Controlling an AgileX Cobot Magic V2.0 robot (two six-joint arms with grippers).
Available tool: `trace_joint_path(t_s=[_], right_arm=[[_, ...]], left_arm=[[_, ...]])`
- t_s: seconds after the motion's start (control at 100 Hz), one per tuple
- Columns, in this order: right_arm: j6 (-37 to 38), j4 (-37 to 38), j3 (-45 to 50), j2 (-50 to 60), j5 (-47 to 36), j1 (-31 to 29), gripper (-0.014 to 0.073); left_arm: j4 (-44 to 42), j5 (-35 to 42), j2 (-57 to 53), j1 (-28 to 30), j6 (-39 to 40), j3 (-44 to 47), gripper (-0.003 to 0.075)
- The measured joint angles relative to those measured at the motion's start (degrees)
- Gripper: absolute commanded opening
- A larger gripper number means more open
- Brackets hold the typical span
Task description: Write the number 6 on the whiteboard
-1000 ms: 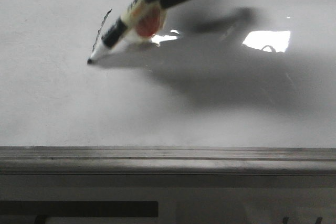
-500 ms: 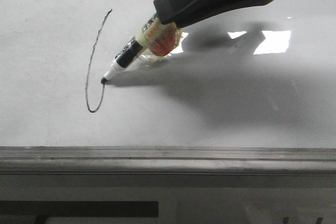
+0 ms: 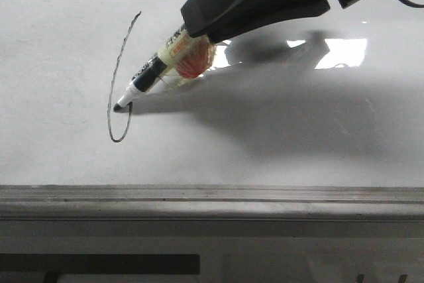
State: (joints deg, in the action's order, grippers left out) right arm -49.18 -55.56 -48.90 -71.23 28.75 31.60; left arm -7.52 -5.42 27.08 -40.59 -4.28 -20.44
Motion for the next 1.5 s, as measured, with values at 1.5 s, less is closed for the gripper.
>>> trace_joint_path(t_s=[1.5], right_arm=[[-0.81,5.15,0.0,5.65,5.07,6.75,-0.005]], left_arm=[[-3.37,10.62,28.15,-14.43,0.0,-3.25,0.0183]])
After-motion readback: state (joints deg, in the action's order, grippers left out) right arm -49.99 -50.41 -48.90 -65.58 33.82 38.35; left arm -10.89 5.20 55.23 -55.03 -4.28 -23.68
